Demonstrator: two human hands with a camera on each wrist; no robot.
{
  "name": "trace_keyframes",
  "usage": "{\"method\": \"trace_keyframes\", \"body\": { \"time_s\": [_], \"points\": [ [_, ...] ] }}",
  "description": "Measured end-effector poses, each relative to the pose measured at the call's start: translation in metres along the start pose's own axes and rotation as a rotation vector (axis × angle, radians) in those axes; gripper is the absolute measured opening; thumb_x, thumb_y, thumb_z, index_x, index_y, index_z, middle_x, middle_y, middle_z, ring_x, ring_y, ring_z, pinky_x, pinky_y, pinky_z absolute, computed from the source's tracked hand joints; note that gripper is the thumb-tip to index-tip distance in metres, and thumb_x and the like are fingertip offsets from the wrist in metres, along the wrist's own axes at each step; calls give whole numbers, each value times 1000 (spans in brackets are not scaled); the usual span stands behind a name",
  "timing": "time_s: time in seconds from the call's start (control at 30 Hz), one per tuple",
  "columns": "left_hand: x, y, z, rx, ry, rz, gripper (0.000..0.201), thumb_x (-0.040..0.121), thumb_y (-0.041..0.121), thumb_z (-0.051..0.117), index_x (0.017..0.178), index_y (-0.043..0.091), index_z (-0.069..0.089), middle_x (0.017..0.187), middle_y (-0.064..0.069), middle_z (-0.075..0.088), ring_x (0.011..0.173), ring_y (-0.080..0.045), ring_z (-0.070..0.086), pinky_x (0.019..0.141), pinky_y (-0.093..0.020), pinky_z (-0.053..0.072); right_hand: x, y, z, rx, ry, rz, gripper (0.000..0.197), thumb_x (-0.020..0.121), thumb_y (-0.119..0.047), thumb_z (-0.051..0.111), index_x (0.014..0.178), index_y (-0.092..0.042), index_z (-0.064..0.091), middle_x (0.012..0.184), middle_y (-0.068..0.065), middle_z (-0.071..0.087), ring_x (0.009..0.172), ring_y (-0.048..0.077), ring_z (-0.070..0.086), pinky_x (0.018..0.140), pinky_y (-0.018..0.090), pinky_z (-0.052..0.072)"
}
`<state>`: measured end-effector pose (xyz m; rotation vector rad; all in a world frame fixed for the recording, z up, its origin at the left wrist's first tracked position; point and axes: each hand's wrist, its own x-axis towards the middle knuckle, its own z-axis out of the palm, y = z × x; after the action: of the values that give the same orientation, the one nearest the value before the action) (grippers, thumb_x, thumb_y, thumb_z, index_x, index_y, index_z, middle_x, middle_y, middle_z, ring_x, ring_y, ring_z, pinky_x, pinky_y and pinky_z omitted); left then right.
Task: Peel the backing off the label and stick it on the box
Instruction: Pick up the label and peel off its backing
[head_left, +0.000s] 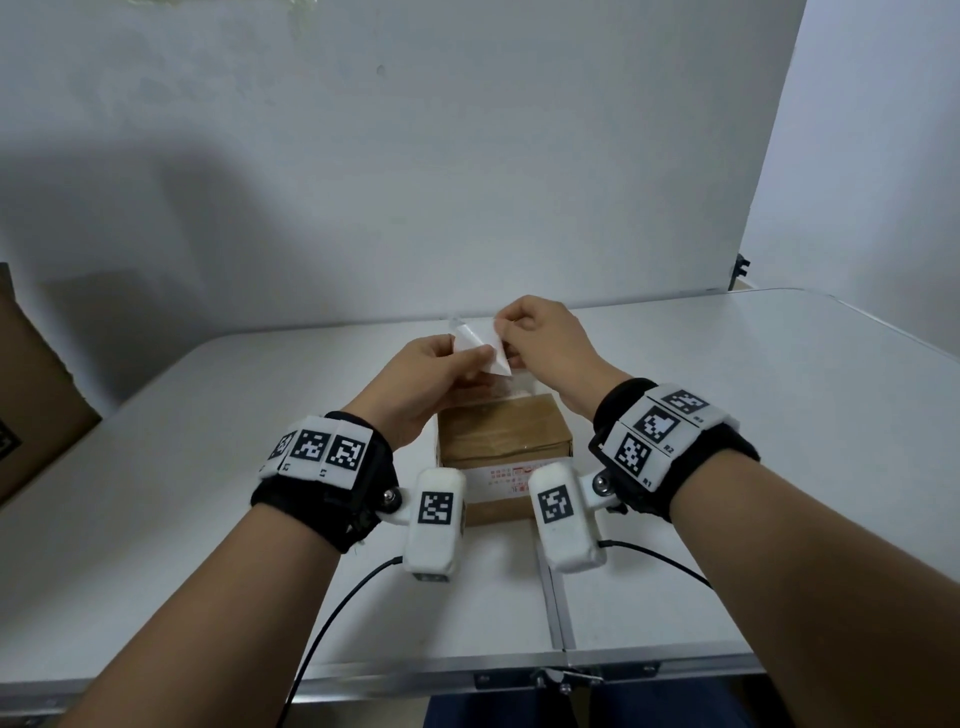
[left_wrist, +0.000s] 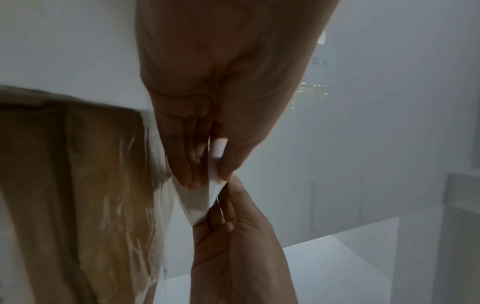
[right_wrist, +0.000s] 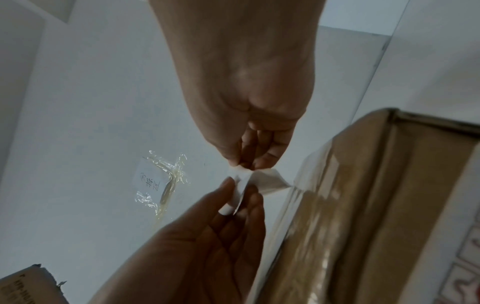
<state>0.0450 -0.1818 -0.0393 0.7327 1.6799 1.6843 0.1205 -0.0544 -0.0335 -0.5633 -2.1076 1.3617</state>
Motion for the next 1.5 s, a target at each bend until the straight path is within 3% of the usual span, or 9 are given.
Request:
{"method": "trace_keyframes", "body": {
  "time_s": [0.1, 0.23, 0.33, 0.53, 0.6, 0.73, 0.9, 1.23, 1.5],
  "points": [
    [-1, 0, -1, -130, -12, -16, 22, 89, 9, 61, 107, -3, 63, 87, -15, 67, 72, -17, 67, 70, -23, 58, -2, -1, -3, 123, -36, 35, 13, 94, -20, 59, 100, -10, 65, 88, 5, 70, 75, 17, 66, 69, 25, 57],
    [-1, 2, -1, -191, -11, -4, 7, 89, 8, 60, 93, 3, 63, 60, -1, 67, 67, -14, 64, 71, -22, 59, -2, -1, -3, 111, -164, 90, 41, 84, -47, 66, 104, -12, 71, 102, 8, 74, 94, 21, 68, 91, 38, 56],
    [0, 3, -2, -210, -19, 15, 7, 88, 8, 62, 94, 4, 64, 63, 0, 67, 68, -13, 67, 76, -23, 58, -3, -1, -1, 201, -216, 159, 40, 80, -40, 74, 105, -8, 72, 105, 10, 73, 99, 25, 66, 96, 43, 53],
    [-1, 1, -3, -140, -44, 41, 5, 88, 5, 62, 89, 8, 65, 80, -7, 70, 72, -16, 68, 68, -21, 58, -2, -3, -11, 382, -305, 356, 25, 86, -17, 72, 104, 0, 69, 57, -3, 58, 61, 10, 53, 76, 26, 53],
    [0, 0, -4, -133, -47, 41, 10, 88, 6, 62, 97, 6, 65, 86, -9, 71, 73, -16, 68, 67, -21, 57, -3, -4, -13, 382, -297, 350, 7, 88, -15, 70, 89, -8, 67, 55, -6, 59, 56, 6, 51, 59, 16, 49],
    [0, 0, -8, -124, -44, 26, 11, 87, 8, 63, 98, 7, 65, 88, -11, 73, 73, -15, 68, 67, -21, 57, -2, -3, -13, 282, -221, 219, 14, 88, -14, 70, 97, -6, 63, 81, 3, 67, 67, 9, 64, 63, 18, 57],
    [1, 2, -17, -97, 4, 31, 19, 86, 5, 65, 72, 14, 54, 70, -8, 67, 62, -12, 66, 61, -19, 56, 2, -7, -13, 158, -61, 100, 11, 89, -10, 67, 93, -3, 60, 76, 2, 60, 58, 10, 62, 53, 20, 58],
    [-4, 3, -51, 25, 49, -16, 23, 83, 1, 66, 69, 13, 53, 75, -9, 67, 54, -9, 61, 57, -16, 54, 16, 10, -33, 240, 270, 78, 8, 92, -6, 58, 89, -4, 65, 65, 4, 63, 52, 9, 57, 50, 15, 48],
    [2, 1, -55, -57, 49, -15, 21, 82, 1, 66, 72, 12, 52, 66, -4, 67, 56, -8, 62, 58, -17, 55, 18, -1, -5, 191, 9, 94, 26, 94, -30, 61, 94, -5, 67, 77, 6, 69, 66, 17, 66, 62, 22, 57]
  ]
}}
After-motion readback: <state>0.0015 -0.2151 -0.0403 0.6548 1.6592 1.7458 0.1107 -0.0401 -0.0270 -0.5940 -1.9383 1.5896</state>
